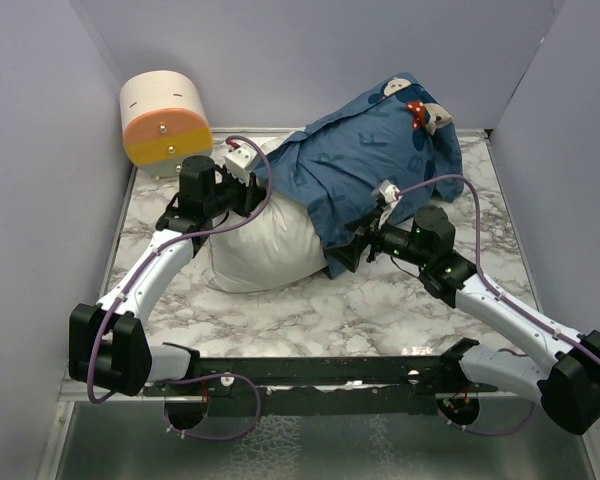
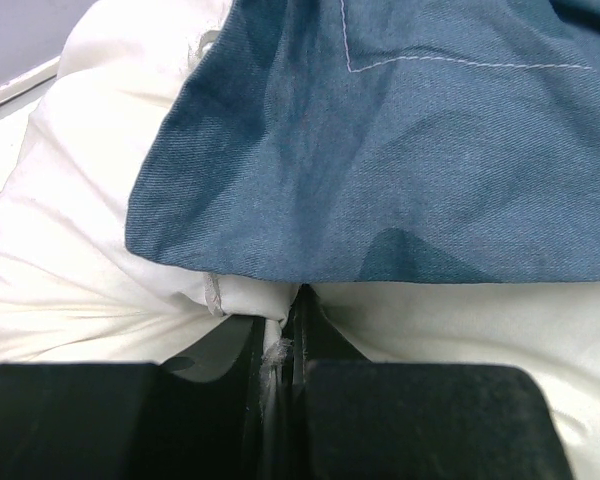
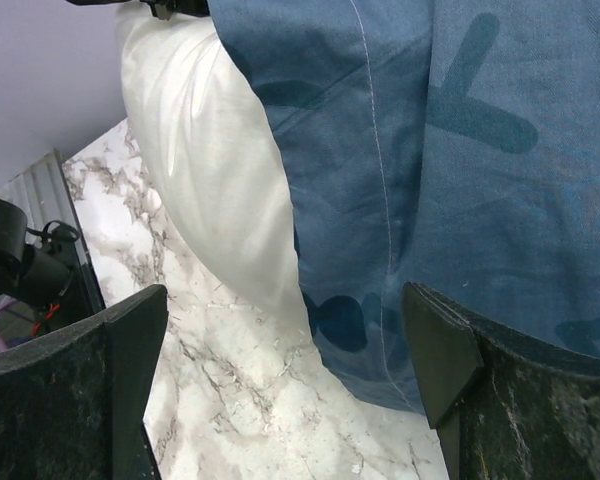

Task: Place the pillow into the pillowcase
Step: Stuff the pillow into the pillowcase.

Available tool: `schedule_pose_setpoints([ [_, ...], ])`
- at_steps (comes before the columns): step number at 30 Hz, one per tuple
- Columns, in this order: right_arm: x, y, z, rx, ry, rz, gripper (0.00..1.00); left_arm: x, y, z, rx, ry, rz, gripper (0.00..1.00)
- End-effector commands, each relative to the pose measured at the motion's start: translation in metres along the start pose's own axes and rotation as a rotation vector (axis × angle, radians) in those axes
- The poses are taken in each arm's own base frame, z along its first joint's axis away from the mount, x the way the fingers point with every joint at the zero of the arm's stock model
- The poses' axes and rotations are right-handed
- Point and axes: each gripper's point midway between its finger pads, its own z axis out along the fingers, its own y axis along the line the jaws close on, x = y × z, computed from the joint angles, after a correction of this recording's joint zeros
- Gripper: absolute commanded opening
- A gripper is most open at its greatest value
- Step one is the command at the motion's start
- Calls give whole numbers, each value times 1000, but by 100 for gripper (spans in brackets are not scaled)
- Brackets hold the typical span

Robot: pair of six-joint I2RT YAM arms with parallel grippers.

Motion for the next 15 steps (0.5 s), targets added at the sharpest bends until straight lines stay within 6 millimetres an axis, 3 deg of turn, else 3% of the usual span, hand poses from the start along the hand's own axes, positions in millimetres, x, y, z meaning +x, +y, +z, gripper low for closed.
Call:
schedule_pose_setpoints([
  [1,-5,-4,-4,28,-27,-34,100,44,-13,-1,41,138,-68,0],
  [15,-2,-13,-6,73,-6,-74,100,46,-13,0,43,145,-76,0],
])
